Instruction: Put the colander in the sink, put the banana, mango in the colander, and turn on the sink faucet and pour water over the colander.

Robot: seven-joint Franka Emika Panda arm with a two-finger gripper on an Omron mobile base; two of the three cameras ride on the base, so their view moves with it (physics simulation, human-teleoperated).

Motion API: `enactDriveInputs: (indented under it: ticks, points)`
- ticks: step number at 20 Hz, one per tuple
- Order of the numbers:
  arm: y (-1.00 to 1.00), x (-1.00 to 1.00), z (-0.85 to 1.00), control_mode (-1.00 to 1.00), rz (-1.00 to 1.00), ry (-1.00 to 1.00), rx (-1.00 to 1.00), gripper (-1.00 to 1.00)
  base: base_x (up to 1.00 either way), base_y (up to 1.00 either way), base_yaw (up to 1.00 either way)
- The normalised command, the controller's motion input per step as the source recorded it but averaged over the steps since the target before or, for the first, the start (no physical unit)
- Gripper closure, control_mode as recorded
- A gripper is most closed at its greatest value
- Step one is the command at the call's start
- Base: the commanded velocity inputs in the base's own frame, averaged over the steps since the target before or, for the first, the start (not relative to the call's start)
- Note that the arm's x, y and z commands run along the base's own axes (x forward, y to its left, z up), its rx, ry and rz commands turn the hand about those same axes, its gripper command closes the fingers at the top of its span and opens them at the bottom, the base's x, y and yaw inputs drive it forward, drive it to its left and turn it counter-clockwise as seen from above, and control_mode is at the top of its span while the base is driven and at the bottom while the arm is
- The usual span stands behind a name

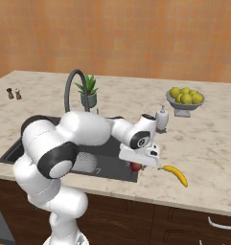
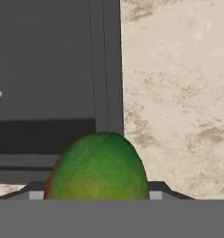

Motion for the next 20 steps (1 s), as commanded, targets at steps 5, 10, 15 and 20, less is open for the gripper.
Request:
enactDriveInputs:
  ticks: [5, 10, 15, 20]
  points:
    - [1.0, 0.05, 0.0, -1.0, 0.15, -0.1, 0.01, 1.0, 0.0, 0.0, 0.0]
    - [1.0, 0.43, 0.0, -1.0, 0.1, -0.04, 0.09, 1.0, 0.0, 0.0, 0.0]
    - [1.0, 0.55, 0.0, -1.0, 0.05, -0.01, 0.1, 1.0, 0.0, 0.0, 0.0]
    - [0.99, 0.09, -0.36, -1.0, 0.06, 0.0, 0.08, 1.0, 0.0, 0.0, 0.0]
